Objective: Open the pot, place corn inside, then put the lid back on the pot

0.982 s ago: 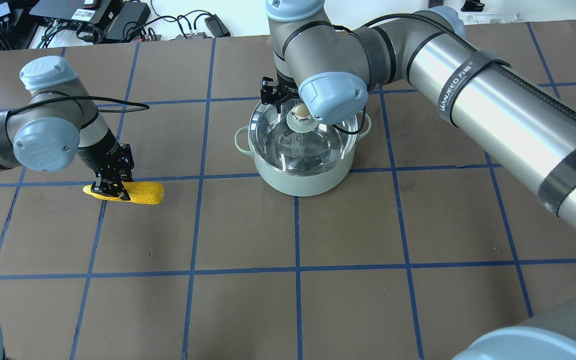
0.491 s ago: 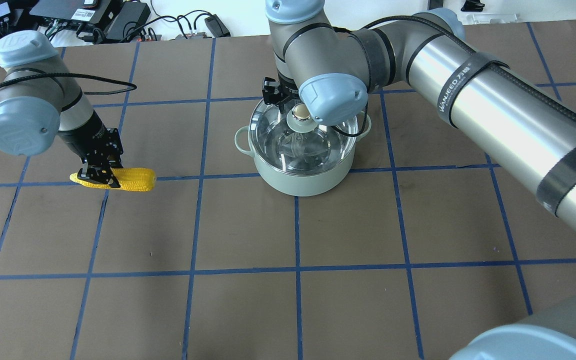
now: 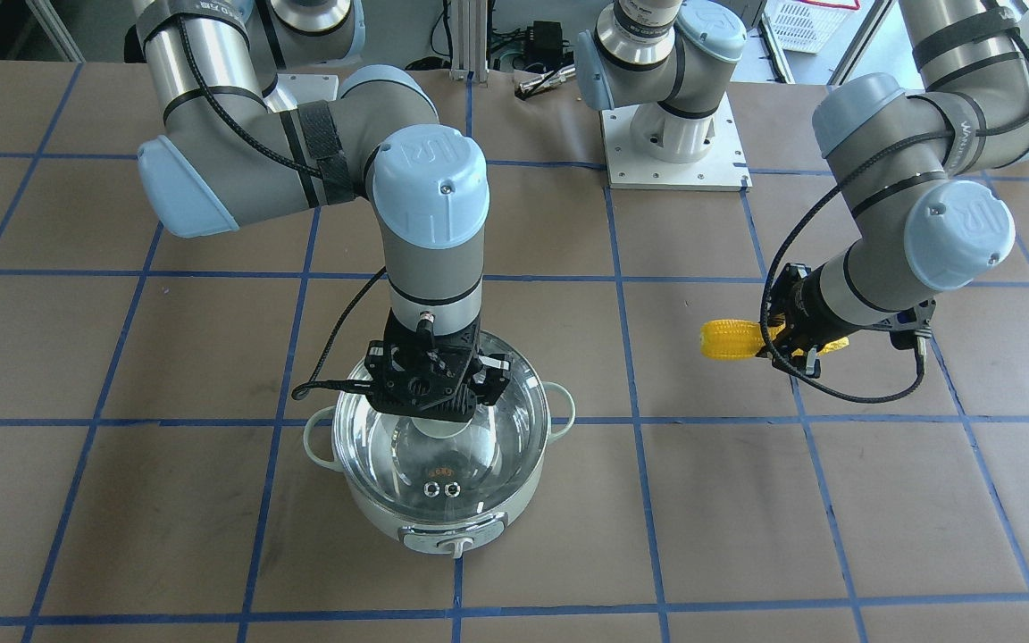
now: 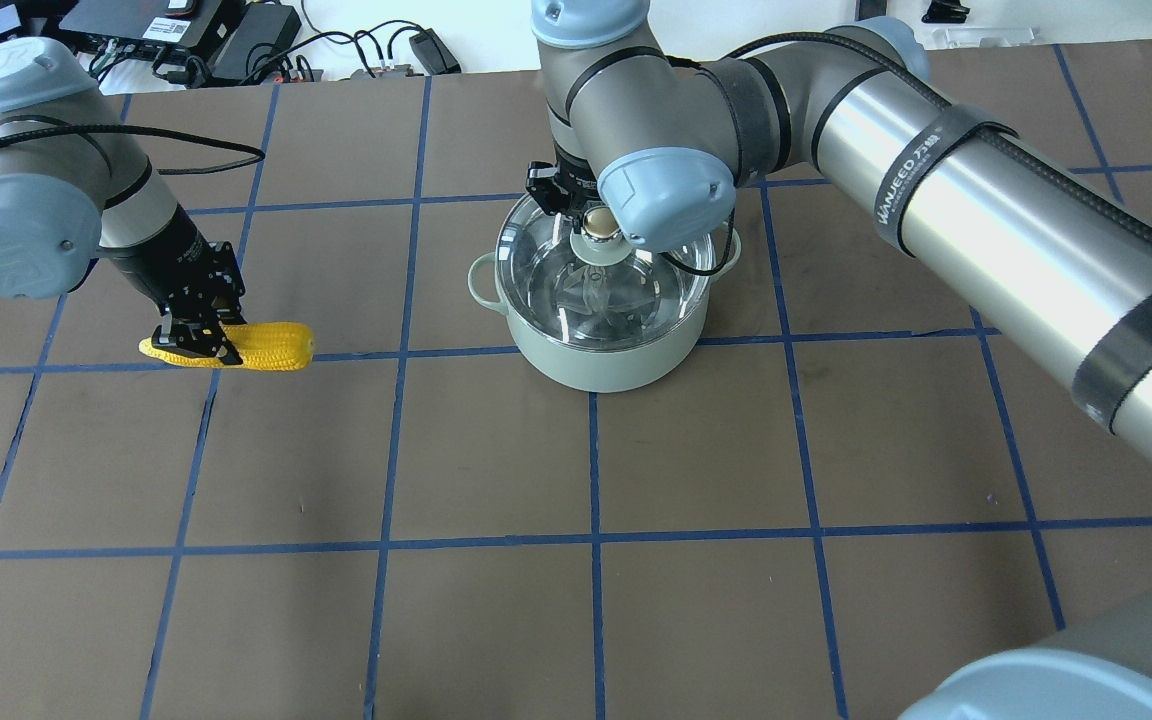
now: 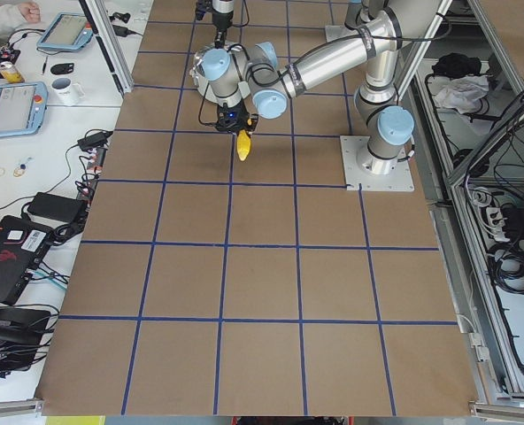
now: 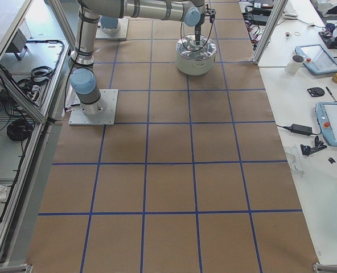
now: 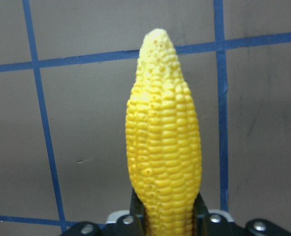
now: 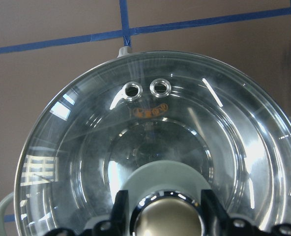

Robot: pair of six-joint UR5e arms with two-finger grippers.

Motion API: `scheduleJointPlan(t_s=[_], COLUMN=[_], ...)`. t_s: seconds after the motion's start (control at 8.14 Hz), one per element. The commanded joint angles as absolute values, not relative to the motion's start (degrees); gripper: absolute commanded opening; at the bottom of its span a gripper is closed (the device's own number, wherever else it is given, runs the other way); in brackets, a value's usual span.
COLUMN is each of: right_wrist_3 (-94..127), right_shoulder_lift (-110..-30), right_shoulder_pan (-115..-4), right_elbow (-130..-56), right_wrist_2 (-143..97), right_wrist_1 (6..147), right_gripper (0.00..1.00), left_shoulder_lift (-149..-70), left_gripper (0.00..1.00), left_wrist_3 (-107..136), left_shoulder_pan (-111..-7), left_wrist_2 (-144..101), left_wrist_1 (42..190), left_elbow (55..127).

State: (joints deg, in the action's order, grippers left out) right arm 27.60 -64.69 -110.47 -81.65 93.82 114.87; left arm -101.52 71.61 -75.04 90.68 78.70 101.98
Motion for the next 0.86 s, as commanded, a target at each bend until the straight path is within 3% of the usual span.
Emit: scheduleJointPlan(t_s=[0.0, 0.37, 0.74], right_wrist_3=[27.6, 26.7, 22.2], right_shoulder_lift=[-64.7, -67.1, -76.7], right_shoulder_pan=[-110.5, -108.4, -104.2], right_elbow=[-81.7, -80.9, -81.1], right_wrist_2=[94.3, 93.7, 92.1], right_wrist_1=[114.9, 114.6, 105.5], right_gripper=[0.32, 0.3, 0.29], left_shoulder_lift=[-99.7, -100.1, -100.1], left_gripper=[0.0, 0.0, 0.0], left_wrist_3=[72.7, 73.0, 75.7], left_shoulder_pan=[-75.7, -80.5, -82.4], left_wrist_2=[88.8, 88.3, 83.6], left_wrist_1=[78.8, 78.8, 80.2], left_elbow=[101.9, 97.8, 93.8])
